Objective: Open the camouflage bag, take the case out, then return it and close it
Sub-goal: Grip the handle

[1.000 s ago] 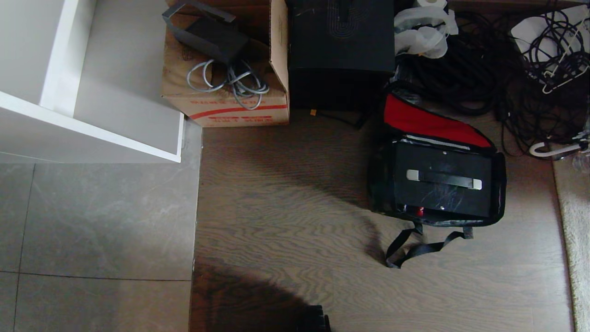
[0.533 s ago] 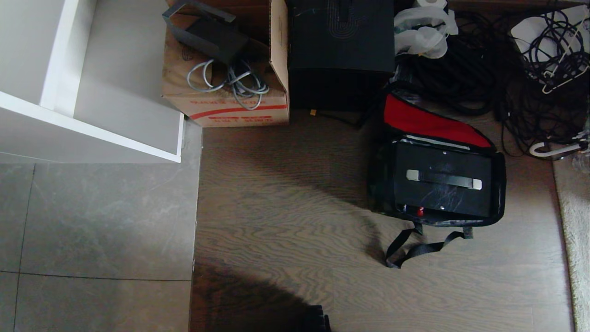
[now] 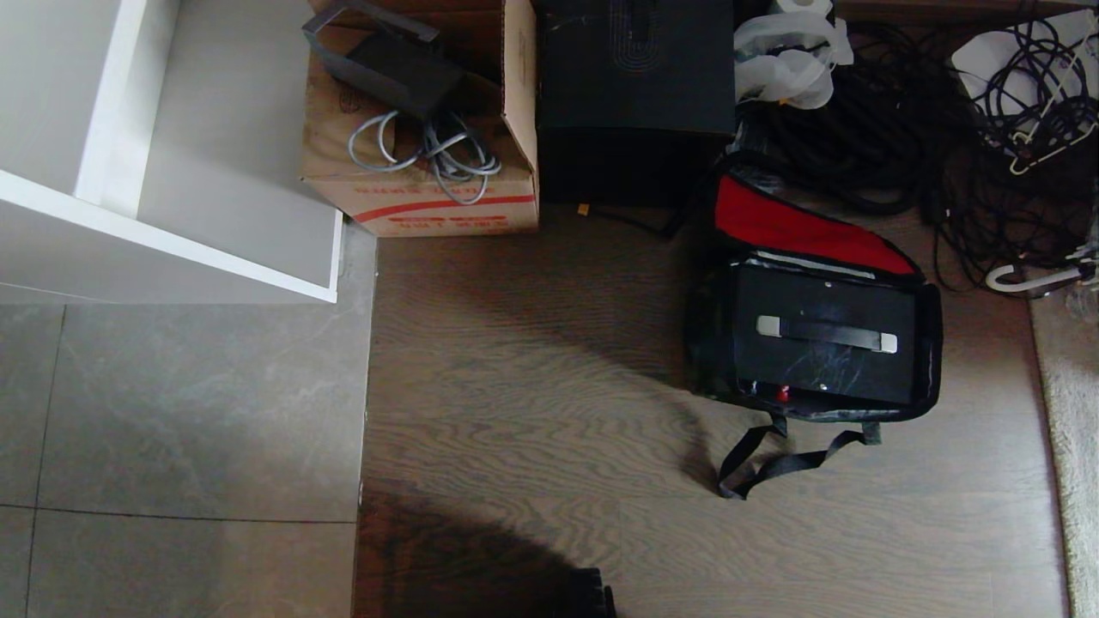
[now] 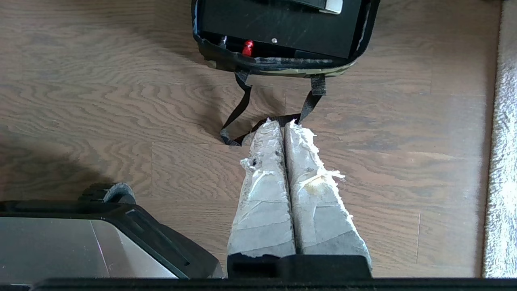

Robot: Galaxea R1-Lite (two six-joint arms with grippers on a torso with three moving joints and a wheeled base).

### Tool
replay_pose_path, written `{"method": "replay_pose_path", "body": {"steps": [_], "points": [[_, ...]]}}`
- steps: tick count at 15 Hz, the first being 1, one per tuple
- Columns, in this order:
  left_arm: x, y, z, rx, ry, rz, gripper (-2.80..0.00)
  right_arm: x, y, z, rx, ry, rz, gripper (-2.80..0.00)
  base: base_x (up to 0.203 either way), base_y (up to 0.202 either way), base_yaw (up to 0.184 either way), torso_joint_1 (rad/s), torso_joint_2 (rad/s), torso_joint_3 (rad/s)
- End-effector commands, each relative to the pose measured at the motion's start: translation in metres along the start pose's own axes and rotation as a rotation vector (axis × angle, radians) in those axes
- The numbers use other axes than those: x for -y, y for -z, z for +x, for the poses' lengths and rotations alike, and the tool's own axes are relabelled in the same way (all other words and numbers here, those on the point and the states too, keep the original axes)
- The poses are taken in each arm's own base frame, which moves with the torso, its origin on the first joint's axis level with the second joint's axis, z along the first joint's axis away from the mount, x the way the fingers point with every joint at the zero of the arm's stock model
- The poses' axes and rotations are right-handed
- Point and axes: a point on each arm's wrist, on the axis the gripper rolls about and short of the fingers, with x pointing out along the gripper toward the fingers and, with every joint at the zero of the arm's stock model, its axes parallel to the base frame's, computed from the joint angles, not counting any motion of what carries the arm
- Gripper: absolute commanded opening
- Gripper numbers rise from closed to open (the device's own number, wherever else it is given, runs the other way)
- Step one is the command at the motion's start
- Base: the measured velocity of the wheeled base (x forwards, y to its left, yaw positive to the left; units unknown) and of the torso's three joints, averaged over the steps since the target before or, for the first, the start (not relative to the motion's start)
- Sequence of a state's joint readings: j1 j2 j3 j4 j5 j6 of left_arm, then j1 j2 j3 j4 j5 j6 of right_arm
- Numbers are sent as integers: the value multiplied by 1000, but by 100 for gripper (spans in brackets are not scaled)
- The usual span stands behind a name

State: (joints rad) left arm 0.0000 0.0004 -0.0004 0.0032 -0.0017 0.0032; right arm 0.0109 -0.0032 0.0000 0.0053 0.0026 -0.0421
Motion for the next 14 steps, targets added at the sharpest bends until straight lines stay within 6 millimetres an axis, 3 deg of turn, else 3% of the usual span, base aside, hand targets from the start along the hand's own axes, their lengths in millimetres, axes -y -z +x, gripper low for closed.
{"method": "replay_pose_path", "body": {"steps": [1, 14], "points": [[0, 0, 0, 0, 0, 0, -280, 0, 0, 0, -7, -1, -1, -280, 0, 0, 0, 0, 0, 0], [0, 0, 0, -1, 0, -2, -280, 0, 0, 0, -7, -1, -1, -280, 0, 0, 0, 0, 0, 0]]}}
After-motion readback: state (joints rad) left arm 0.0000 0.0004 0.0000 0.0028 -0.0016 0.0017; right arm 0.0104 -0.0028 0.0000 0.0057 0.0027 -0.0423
